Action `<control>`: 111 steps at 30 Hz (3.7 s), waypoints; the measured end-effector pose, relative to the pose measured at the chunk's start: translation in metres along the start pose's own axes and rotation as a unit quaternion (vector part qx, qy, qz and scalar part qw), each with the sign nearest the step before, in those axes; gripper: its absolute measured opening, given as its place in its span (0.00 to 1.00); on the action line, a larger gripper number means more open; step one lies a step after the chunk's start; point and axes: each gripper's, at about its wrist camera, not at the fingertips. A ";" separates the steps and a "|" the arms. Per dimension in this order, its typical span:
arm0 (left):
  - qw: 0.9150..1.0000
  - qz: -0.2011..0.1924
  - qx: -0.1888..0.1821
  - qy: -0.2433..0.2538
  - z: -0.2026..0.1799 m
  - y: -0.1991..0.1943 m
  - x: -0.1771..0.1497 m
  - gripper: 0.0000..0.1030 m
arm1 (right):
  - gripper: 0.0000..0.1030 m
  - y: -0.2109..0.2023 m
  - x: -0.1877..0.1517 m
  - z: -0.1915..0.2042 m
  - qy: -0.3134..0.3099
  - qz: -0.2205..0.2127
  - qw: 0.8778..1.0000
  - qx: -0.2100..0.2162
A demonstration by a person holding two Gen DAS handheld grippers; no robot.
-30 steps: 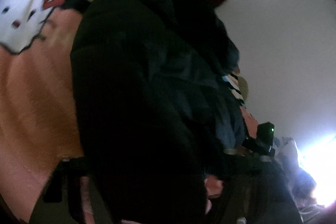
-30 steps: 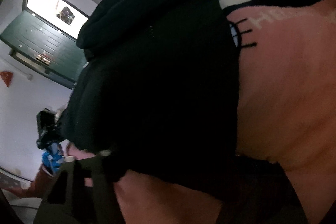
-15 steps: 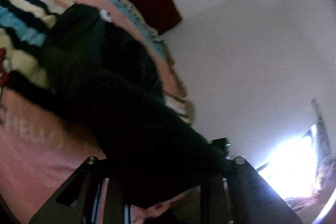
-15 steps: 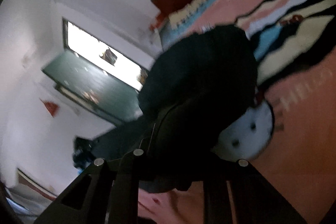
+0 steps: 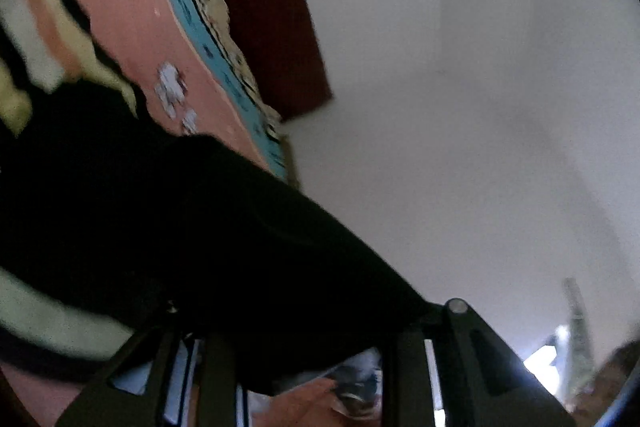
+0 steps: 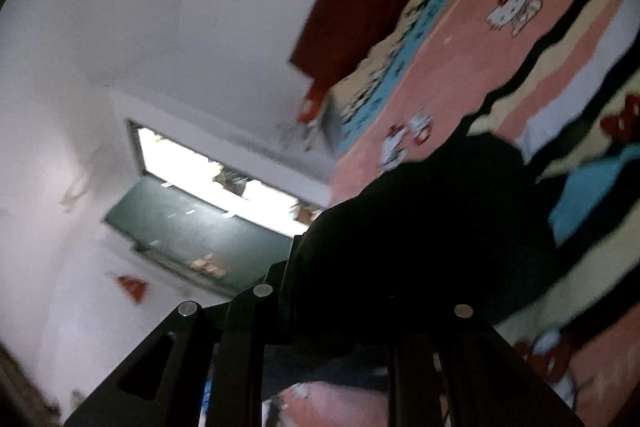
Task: Fold large clothes
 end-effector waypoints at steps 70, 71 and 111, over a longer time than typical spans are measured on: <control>0.826 0.206 0.477 0.218 0.197 0.348 0.150 0.76 | 0.86 0.377 0.074 -0.004 -0.302 0.120 0.869 -0.374; 0.826 0.206 0.477 0.219 0.198 0.349 0.150 0.76 | 0.86 0.379 0.074 -0.006 -0.300 0.119 0.870 -0.373; 0.819 0.085 0.494 0.278 0.183 0.244 0.117 0.78 | 0.88 0.288 0.065 -0.060 -0.251 0.070 0.904 -0.339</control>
Point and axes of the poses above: each gripper's, at about its wrist camera, not at the fingertips, and y roughly the way its jaws point, z to its left, x to its top, and after that the axes turned 6 degrees about -x, right-handed
